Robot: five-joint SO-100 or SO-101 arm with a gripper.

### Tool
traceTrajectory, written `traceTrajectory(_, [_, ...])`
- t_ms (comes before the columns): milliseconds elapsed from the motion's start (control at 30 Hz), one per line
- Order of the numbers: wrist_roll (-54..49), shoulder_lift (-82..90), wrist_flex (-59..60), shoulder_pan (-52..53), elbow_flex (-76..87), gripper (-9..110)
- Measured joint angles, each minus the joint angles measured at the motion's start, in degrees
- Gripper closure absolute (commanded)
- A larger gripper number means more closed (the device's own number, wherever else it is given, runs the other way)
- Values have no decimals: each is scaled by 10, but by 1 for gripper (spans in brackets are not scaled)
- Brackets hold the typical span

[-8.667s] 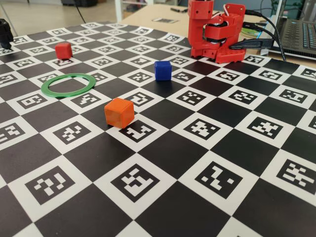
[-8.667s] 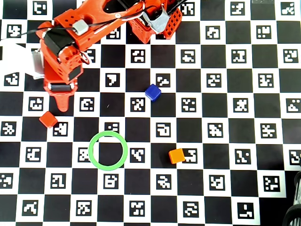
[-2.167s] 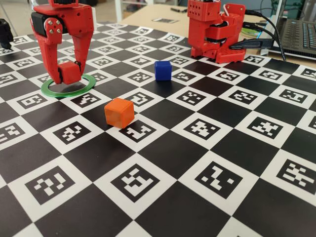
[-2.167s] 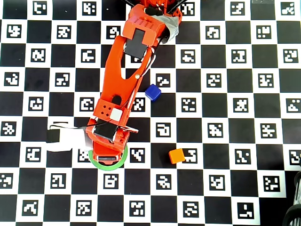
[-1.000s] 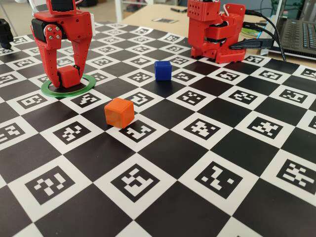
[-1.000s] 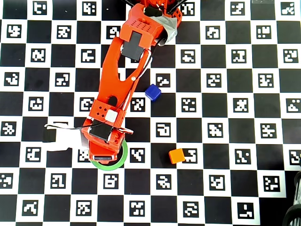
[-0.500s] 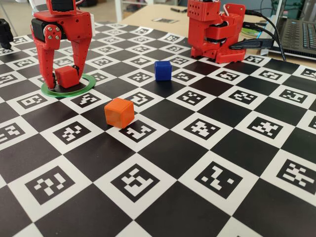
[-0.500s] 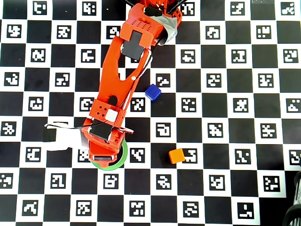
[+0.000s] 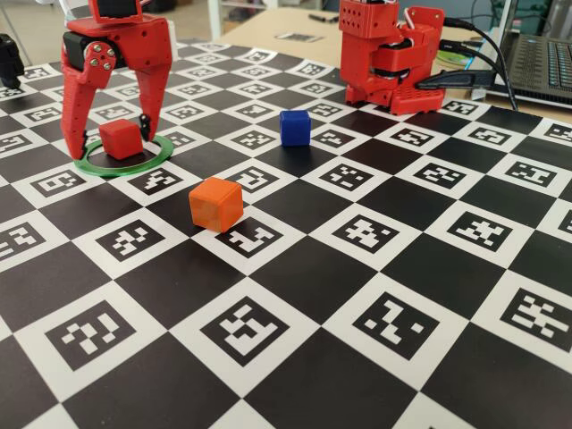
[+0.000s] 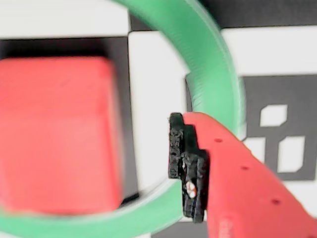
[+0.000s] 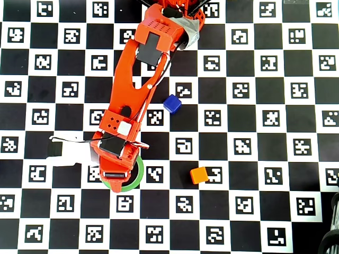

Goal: Grab the red cube then put it in the green circle then put the blue cube on top and finally the orange cube on top

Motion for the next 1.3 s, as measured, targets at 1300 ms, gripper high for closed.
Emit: traceTrajectory(1300, [163,613,29,-154,609,52])
